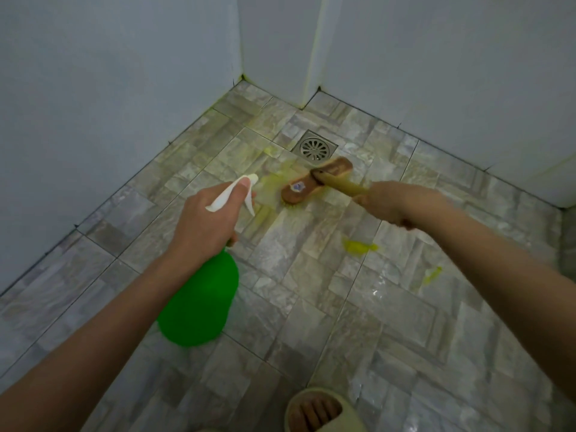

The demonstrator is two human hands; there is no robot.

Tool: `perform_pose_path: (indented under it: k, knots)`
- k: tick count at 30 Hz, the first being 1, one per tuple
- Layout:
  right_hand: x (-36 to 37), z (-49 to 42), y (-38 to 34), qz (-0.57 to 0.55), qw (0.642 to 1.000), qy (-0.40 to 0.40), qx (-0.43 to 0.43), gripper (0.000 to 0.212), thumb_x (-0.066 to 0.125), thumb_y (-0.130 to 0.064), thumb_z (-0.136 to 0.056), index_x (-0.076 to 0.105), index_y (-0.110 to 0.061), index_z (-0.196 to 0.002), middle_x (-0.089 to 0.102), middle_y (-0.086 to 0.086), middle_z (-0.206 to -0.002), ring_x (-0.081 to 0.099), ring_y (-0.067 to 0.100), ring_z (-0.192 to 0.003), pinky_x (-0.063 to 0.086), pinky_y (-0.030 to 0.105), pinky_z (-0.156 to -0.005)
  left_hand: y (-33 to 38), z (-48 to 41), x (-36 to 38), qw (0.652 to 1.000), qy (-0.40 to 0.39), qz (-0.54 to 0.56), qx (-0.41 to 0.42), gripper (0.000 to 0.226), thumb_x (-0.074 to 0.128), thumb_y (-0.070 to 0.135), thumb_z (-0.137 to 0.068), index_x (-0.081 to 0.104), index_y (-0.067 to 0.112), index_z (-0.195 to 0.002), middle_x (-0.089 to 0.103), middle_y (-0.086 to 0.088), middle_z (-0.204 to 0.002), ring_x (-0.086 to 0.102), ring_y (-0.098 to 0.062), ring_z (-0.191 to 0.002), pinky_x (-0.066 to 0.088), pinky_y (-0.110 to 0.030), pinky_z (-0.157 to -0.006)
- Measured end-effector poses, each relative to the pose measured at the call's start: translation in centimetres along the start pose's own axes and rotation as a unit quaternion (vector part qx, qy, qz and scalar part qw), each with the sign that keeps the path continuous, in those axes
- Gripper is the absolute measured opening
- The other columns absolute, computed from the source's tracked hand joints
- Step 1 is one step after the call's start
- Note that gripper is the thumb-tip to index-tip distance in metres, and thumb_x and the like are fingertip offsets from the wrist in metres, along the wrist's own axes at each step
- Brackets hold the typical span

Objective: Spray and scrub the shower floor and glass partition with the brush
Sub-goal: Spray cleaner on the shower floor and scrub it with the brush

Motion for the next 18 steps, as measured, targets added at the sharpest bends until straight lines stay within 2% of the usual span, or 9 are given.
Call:
perform_pose_path:
  k: [3, 5, 7, 9, 12, 14, 16, 18]
  knots:
    - [0.3, 3.0, 1.0, 0.026, 0.997, -0.065, 0.034, 0.040, 0.029, -0.042, -0.102, 0.049, -0.010, -0.088, 0.057, 0.012, -0.068, 0.052, 0.023, -0.049, 0.043, 0.026, -0.046, 0.0, -0.4, -0.4, 1.000, 0.000, 0.020, -0.008, 0.030, 0.047, 0.050, -0.102, 0.074, 0.039, -0.094, 0.076, -0.013, -0.093, 0.054, -0.008, -0.038, 0.049, -0.026, -0.045]
    - [0.2, 2.3, -0.8, 0.015, 0.999, -0.030, -0.003, 0.034, 0.026, -0.035, -0.104, 0.047, -0.016, -0.087, 0.052, 0.010, -0.070, 0.051, 0.022, -0.053, 0.040, 0.026, -0.046, 0.1, -0.8, -0.8, 0.999, 0.005, 0.021, -0.023, 0.035, 0.047, 0.051, -0.102, 0.076, 0.036, -0.090, 0.075, -0.014, -0.090, 0.054, -0.008, -0.037, 0.049, -0.025, -0.046]
    - [-0.4, -0.6, -2.2, -0.015, 0.999, 0.027, -0.029, 0.036, 0.025, -0.036, -0.105, 0.049, -0.011, -0.096, 0.047, 0.006, -0.071, 0.048, 0.020, -0.054, 0.036, 0.028, -0.045, 0.2, -1.1, -0.9, 1.000, 0.004, 0.009, -0.030, 0.042, 0.046, 0.055, -0.100, 0.077, 0.029, -0.089, 0.075, -0.017, -0.090, 0.055, -0.009, -0.038, 0.050, -0.027, -0.047]
    - [-1.3, -2.6, -1.9, -0.065, 0.997, 0.045, -0.013, 0.042, 0.027, -0.041, -0.103, 0.048, -0.005, -0.096, 0.049, 0.008, -0.070, 0.049, 0.022, -0.052, 0.037, 0.027, -0.044, 0.4, -0.9, -0.7, 0.999, 0.003, 0.015, -0.037, 0.044, 0.046, 0.055, -0.100, 0.077, 0.027, -0.088, 0.076, -0.014, -0.092, 0.055, -0.009, -0.039, 0.050, -0.027, -0.046]
    - [-0.6, -1.8, 1.0, -0.078, 0.996, -0.014, 0.032, 0.040, 0.030, -0.039, -0.102, 0.048, -0.005, -0.096, 0.055, 0.013, -0.067, 0.048, 0.023, -0.045, 0.040, 0.025, -0.044, 0.6, -0.3, -0.6, 0.999, 0.001, 0.029, -0.043, 0.039, 0.046, 0.050, -0.102, 0.077, 0.028, -0.091, 0.077, 0.004, -0.092, 0.054, -0.006, -0.038, 0.048, -0.023, -0.044]
    - [0.6, -0.1, 1.8, -0.087, 0.994, -0.050, 0.052, 0.038, 0.030, -0.042, -0.102, 0.045, -0.006, -0.100, 0.054, 0.014, -0.067, 0.046, 0.022, -0.045, 0.041, 0.026, -0.044, 0.7, -0.1, -0.9, 0.999, -0.001, 0.026, -0.039, 0.039, 0.046, 0.049, -0.102, 0.077, 0.027, -0.093, 0.077, -0.001, -0.089, 0.053, -0.006, -0.037, 0.048, -0.022, -0.045]
    - [0.9, 0.2, 1.2, -0.093, 0.994, -0.041, 0.044, 0.042, 0.029, -0.044, -0.102, 0.045, -0.005, -0.103, 0.053, 0.012, -0.070, 0.047, 0.022, -0.047, 0.041, 0.025, -0.043, 1.0, 0.0, -1.3, 0.999, -0.003, 0.031, -0.037, 0.038, 0.046, 0.050, -0.102, 0.077, 0.029, -0.094, 0.077, -0.006, -0.091, 0.054, -0.008, -0.038, 0.049, -0.026, -0.046]
    - [0.1, -0.6, 0.0, -0.098, 0.995, 0.004, 0.026, 0.043, 0.029, -0.042, -0.103, 0.047, -0.003, -0.102, 0.052, 0.012, -0.073, 0.049, 0.023, -0.050, 0.040, 0.026, -0.043, 1.9, -0.1, -1.8, 0.999, -0.004, 0.036, -0.028, 0.036, 0.048, 0.052, -0.101, 0.077, 0.032, -0.095, 0.077, -0.004, -0.093, 0.054, -0.010, -0.039, 0.050, -0.029, -0.049]
Point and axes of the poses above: each hand's wrist, its own z-axis away from the middle knuckle, its own x-axis out of the palm, y = z × x, the point moved 1 cm from there along -z, towards the middle knuckle
